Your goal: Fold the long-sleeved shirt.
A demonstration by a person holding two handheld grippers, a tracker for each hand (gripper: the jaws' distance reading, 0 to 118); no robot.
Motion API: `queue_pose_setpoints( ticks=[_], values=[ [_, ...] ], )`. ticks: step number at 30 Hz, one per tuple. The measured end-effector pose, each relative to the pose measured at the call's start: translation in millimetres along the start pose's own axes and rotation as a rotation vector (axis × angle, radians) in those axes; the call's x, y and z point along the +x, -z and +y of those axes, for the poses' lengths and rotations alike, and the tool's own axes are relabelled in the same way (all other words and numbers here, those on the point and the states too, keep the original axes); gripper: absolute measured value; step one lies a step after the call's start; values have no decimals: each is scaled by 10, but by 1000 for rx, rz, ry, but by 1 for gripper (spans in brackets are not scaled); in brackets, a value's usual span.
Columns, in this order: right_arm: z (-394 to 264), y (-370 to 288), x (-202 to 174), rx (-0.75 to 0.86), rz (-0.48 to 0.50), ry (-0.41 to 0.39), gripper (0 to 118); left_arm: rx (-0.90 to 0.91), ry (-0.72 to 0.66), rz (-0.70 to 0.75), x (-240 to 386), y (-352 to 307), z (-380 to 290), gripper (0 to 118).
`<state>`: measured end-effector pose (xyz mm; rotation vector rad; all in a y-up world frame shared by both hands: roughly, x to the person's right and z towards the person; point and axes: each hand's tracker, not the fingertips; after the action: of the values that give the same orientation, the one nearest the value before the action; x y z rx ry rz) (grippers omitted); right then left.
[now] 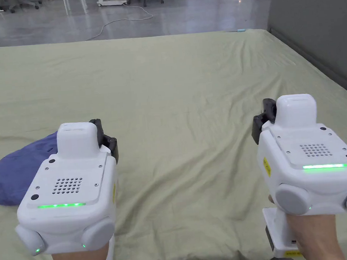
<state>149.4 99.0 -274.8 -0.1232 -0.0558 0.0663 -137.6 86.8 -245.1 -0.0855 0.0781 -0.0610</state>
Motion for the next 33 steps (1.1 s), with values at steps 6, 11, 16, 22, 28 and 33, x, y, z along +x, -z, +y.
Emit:
queue_pose_setpoints(
  ticks=[6, 11, 16, 22, 28, 33],
  values=[
    [24, 79, -565, 11, 172, -24, 0, -9, -53, 190, -585, -172, -2, 0],
    [-5, 113, -1195, 10, 357, -28, 0, -49, -83, 337, -1057, -396, -3, 0],
    [-41, 35, -1643, 6, 478, -62, 0, -113, -80, 402, -1247, -454, -46, 0],
    [-123, 8, -1759, -10, 512, -103, 0, -370, -158, 372, -1410, -47, -170, 41],
    [-301, 125, -1770, -74, 526, -99, 0, -621, -323, 228, -1803, 896, -518, 118],
    [-408, 247, -1749, -156, 517, -91, 0, -808, -236, 195, -1920, 1757, -848, 118]
  ],
)
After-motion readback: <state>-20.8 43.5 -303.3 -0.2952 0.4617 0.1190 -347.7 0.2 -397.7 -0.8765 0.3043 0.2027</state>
